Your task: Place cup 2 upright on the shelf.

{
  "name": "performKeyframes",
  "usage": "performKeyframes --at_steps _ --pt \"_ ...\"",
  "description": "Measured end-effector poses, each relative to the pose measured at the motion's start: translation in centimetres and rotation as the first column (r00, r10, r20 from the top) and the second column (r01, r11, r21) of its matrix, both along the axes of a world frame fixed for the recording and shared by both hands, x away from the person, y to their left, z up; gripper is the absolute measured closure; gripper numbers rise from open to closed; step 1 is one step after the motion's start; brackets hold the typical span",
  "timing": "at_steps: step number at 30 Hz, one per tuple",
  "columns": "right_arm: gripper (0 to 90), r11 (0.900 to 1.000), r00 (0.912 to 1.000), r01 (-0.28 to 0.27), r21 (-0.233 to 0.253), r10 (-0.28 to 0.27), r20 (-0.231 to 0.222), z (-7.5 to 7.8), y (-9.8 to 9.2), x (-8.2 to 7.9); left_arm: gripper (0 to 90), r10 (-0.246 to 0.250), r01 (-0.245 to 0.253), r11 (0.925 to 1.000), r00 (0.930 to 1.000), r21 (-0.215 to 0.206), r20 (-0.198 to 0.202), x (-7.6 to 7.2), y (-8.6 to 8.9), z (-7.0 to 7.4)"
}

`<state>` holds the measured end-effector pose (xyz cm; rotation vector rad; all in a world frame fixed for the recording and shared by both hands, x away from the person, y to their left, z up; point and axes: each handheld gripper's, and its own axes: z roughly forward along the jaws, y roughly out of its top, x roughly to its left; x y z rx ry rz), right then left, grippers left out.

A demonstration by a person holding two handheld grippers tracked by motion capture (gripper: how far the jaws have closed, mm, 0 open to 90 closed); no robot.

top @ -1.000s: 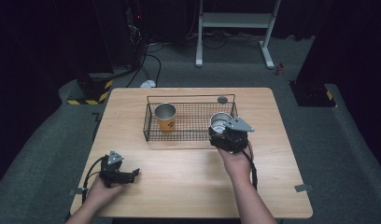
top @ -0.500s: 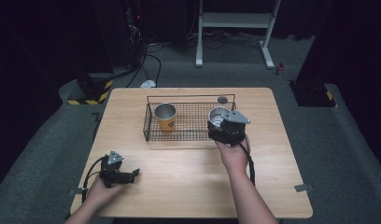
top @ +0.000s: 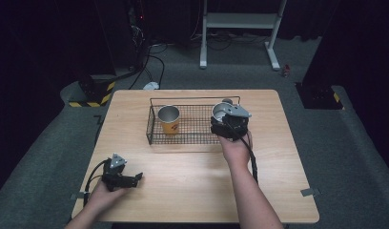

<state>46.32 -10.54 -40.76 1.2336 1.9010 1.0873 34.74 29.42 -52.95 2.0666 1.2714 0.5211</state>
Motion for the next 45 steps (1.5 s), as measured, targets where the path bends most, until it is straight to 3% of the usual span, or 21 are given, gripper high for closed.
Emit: performKeyframes --at_steps 17,24,34,45 --pt "18.7 1.000 0.9992 0.018 -0.001 -0.018 -0.036 -0.6 1.2 3.0 2.5 -0.018 0.018 0.9998 0.9998 -0.003 0.000 -0.1 0.0 0.0" --pt "18.7 0.999 0.9956 0.043 -0.017 -0.044 -0.082 -1.7 1.3 4.2 2.7 -0.018 0.018 0.9998 0.9998 -0.003 0.001 -0.1 0.0 0.0" --pt "18.7 0.996 0.9869 0.064 -0.054 -0.072 -0.145 -3.1 2.1 6.0 3.3 -0.025 0.025 0.9997 0.9997 -0.005 0.002 -0.1 0.0 0.0" --pt "18.7 0.995 0.9719 0.065 -0.078 -0.081 -0.221 -4.7 3.0 6.9 3.7 -0.024 0.024 0.9997 0.9997 -0.003 0.004 -0.1 0.0 0.0"
